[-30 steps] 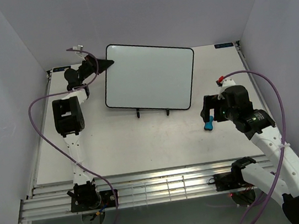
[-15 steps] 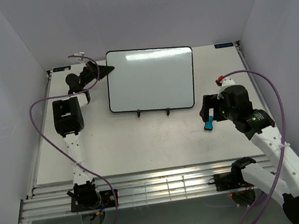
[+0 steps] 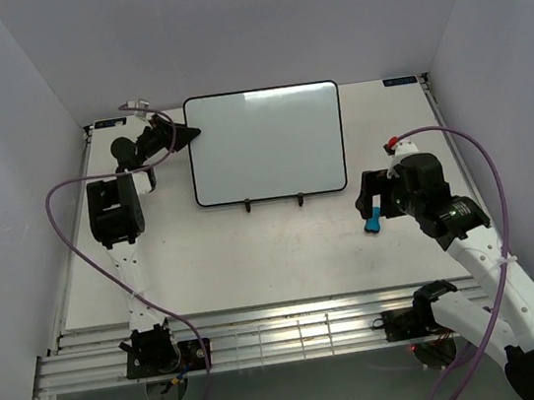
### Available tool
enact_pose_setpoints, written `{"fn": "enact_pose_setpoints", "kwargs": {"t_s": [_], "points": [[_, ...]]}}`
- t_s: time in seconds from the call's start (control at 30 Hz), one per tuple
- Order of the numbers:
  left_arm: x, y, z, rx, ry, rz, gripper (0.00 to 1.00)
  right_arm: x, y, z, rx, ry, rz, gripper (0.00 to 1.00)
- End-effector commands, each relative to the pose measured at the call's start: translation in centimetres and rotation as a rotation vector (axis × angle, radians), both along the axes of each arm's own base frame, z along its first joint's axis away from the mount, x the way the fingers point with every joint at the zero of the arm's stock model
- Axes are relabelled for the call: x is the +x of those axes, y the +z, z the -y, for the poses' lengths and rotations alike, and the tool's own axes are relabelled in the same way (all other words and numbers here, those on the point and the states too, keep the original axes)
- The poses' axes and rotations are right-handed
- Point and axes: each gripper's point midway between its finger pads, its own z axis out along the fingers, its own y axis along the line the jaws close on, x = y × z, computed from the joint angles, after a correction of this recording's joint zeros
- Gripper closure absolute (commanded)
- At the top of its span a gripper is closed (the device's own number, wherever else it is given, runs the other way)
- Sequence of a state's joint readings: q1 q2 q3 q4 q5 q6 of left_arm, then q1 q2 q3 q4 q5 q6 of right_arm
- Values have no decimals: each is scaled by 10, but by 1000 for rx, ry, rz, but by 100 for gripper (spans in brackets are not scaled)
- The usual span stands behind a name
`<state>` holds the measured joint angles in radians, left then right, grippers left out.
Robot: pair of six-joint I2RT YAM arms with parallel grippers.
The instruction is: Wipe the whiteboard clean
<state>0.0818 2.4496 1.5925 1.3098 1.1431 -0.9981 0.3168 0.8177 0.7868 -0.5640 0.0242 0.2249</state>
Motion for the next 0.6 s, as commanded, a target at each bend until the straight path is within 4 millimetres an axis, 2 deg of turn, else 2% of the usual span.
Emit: {"fn": "enact_pose_setpoints", "kwargs": {"t_s": [0.0, 0.03, 0.1, 0.13, 0.17, 0.23, 0.33, 0.43, 0.47, 0.5, 0.53, 0.57], "points": [[-30, 61, -2, 117, 2, 516, 48, 6, 11, -5, 10, 30, 59, 10], [-31, 59, -2, 116, 5, 508, 46, 6, 11, -5, 12, 29, 60, 10], [-33, 62, -2, 113, 14, 511, 33, 5, 11, -5, 12, 29, 63, 10], [-34, 59, -2, 111, 19, 503, 23, 5, 11, -5, 12, 29, 63, 10], [-36, 62, -2, 111, 21, 506, 5, 5, 11, -5, 12, 29, 63, 10], [-37, 60, -3, 107, 32, 499, 2, 5, 12, -5, 13, 29, 66, 10], [-37, 69, -7, 95, 66, 511, 2, 4, 12, -5, 13, 31, 69, 10], [-34, 87, -28, 37, 175, 486, 2, 4, 12, -5, 13, 32, 72, 10], [-36, 85, -35, 12, 202, 442, 2, 4, 12, -5, 11, 31, 75, 10], [-33, 92, -50, -19, 263, 425, 2, 5, 12, -4, 9, 25, 77, 10], [-39, 107, -56, -30, 285, 433, 2, 6, 13, -3, 6, 18, 81, 10], [-41, 112, -61, -43, 311, 418, 2, 7, 13, -1, -1, 8, 83, 10]]}}
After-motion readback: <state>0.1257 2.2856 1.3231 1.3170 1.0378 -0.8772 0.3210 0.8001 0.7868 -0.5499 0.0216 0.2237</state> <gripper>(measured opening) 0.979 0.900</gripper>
